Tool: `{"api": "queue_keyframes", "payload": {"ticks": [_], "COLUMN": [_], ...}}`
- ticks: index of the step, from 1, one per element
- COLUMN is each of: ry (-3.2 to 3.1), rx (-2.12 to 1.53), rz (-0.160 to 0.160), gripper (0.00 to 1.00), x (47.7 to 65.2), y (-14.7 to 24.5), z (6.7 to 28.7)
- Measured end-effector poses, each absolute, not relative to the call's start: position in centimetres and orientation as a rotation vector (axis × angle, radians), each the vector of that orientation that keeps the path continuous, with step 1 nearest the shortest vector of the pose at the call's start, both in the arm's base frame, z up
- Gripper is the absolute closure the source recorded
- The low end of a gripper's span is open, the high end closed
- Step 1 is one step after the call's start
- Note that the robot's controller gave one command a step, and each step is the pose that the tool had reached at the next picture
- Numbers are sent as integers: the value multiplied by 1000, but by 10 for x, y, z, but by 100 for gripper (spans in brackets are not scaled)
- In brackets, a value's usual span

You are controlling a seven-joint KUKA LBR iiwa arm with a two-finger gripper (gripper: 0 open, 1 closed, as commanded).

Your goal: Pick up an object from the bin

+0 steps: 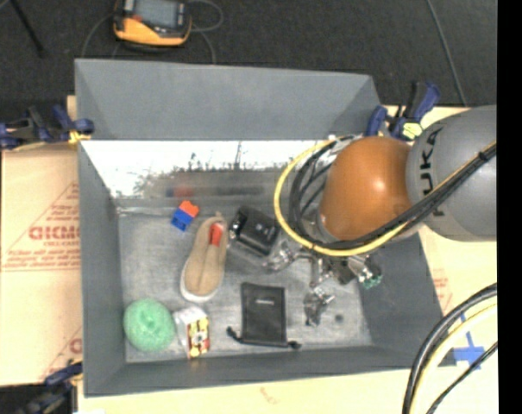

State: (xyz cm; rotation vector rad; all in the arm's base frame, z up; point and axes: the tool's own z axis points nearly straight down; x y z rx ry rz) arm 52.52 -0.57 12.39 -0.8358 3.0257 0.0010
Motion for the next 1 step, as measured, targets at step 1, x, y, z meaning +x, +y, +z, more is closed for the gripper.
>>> {"api": "queue_keyframes", "payload": {"ticks": [1], "ry": [3006], "rx": [-884], "rz": [-4], "gripper": [0], "x": [520], "y": [2], "z": [113]}}
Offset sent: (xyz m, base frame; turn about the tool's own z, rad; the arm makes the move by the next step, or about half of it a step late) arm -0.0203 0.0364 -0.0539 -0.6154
